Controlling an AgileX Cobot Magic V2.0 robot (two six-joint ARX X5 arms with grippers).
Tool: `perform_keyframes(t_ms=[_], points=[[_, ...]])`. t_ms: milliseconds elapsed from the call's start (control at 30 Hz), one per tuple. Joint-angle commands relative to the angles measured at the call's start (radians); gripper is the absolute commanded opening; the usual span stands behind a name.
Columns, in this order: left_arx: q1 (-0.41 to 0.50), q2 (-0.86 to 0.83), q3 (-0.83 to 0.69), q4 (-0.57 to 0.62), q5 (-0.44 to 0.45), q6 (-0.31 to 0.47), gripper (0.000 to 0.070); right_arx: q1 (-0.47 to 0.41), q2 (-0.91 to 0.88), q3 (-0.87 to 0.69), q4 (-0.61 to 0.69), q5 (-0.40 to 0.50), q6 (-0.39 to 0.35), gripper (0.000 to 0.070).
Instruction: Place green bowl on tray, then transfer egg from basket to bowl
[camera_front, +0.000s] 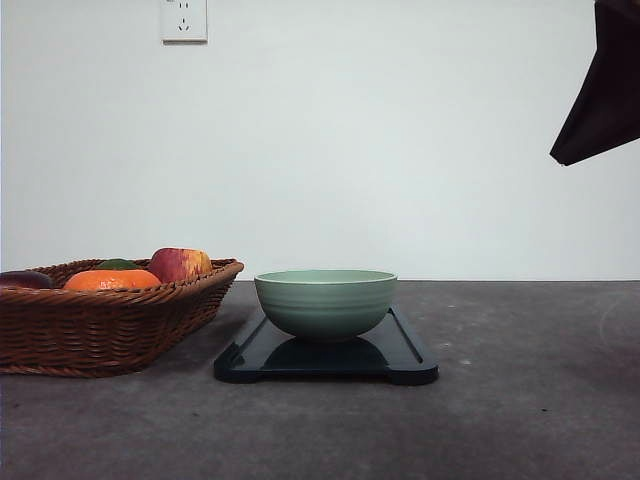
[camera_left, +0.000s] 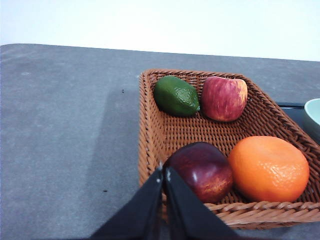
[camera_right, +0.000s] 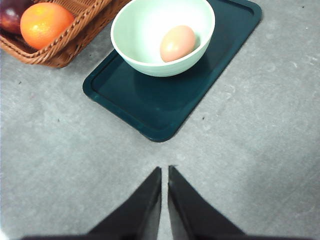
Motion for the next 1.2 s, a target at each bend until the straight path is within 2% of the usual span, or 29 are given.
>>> perform_keyframes(t_ms=[0,667,700,900,1167], points=[[0.001,-0.001,-0.019,-0.006,-0.003,0.013,0.0000,0.006,0.006,0.003,0.010,-0.002,0.010,0.0015],[0.001,-0.001,-0.019,-0.007,-0.003,0.012,0.0000,0.006,0.006,0.003,0.012,-0.002,0.006,0.0015],[0.001,-0.001,-0.019,-0.007,-0.003,0.012,0.0000,0.006,0.006,0.003,0.015,-0.002,-0.004,0.0015],[0.001,-0.001,-0.019,-0.007,-0.003,0.012,0.0000,-0.021,-0.071,-0.025,0.087,0.026,-0.191,0.0015],[0.001,-0.001,-0.019,-0.008,-0.003,0.012,0.0000,-0.197,-0.347,-0.228,0.305,0.028,-0.203,0.0015]])
